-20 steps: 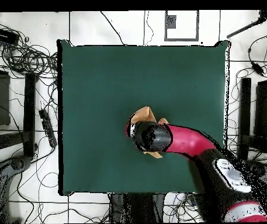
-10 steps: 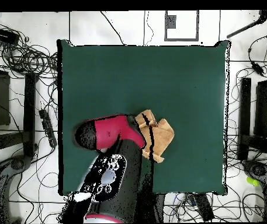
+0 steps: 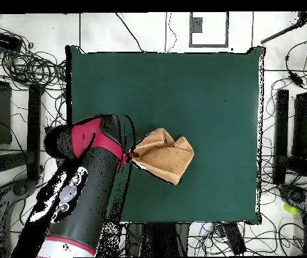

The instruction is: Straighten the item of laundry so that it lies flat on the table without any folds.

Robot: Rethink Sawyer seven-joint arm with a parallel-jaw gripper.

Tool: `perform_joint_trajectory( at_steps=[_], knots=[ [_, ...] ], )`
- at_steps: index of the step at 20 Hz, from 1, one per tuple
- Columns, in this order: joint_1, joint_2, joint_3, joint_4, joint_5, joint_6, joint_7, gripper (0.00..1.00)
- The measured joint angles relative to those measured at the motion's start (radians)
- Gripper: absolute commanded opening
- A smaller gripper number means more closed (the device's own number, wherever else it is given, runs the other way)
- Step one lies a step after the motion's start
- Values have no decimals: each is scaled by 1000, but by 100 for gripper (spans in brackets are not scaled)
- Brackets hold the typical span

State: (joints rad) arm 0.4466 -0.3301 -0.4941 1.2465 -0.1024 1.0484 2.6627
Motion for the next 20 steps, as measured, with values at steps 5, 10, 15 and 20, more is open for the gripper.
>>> perform_joint_trajectory(
  at_steps=[5, 10, 15, 20],
  knots=[
    [-1, 42, -25, -45, 18, 14, 79, 0],
    [-4, 55, -40, -51, 19, 14, 83, 0],
    [-3, 16, -47, -20, 19, 14, 83, 0],
    [3, -92, -57, 39, 18, 22, 83, 0]
  ],
)
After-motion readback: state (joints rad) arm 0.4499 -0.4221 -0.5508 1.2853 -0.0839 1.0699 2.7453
